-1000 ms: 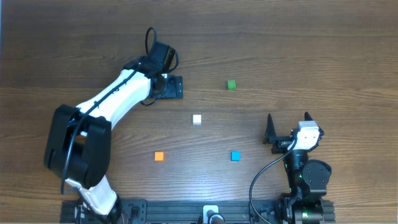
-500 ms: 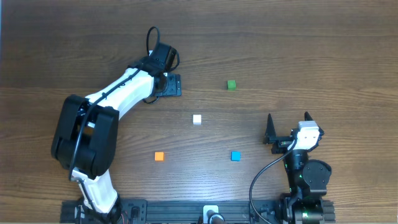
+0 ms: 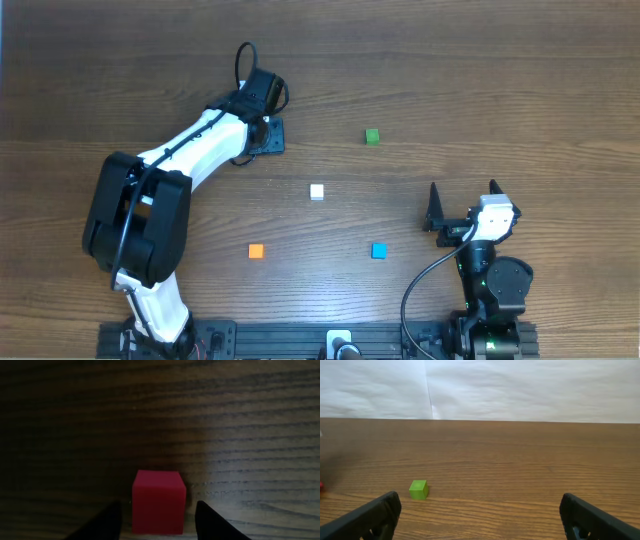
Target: Stack Cubes
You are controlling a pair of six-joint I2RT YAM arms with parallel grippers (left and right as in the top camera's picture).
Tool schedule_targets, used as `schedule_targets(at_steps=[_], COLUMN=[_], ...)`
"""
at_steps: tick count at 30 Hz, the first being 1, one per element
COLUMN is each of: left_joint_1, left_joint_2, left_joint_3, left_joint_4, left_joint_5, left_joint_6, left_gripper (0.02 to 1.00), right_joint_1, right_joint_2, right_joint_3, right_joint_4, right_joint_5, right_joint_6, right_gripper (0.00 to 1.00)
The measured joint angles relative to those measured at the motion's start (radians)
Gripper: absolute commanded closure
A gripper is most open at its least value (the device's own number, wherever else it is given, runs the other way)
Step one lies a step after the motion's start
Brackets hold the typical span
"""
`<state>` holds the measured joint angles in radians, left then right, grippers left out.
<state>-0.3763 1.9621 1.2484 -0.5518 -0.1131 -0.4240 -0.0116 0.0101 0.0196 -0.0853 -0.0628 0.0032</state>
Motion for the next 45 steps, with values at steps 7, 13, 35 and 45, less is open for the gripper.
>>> schedule_targets(at_steps=[7, 13, 35, 45], left_joint_1=[0.001, 0.001, -0.351, -0.464], left_joint_2=[0.0, 0.012, -0.401, -0.323], left_joint_3=[0.0, 0.0, 0.027, 0.028], left_joint_4=[0.015, 0.019, -0.32, -0.36], left_joint_5=[0.0, 0.0, -0.039, -0.061], left_joint_6=[0.0, -0.002, -0.255, -0.41], left_gripper=[0.603, 0.724, 0.978, 0.98], right_joint_1=[0.0, 0.0, 0.0, 0.0], right_joint_2=[0.0, 0.0, 0.0, 0.0], right_joint_3=[0.0, 0.0, 0.0, 0.0], right_joint_4=[0.0, 0.0, 0.0, 0.0], right_joint_5=[0.0, 0.0, 0.0, 0.0], right_joint_6=[0.0, 0.0, -0.001, 0.0], right_gripper=[0.007, 0.007, 0.009, 0.007])
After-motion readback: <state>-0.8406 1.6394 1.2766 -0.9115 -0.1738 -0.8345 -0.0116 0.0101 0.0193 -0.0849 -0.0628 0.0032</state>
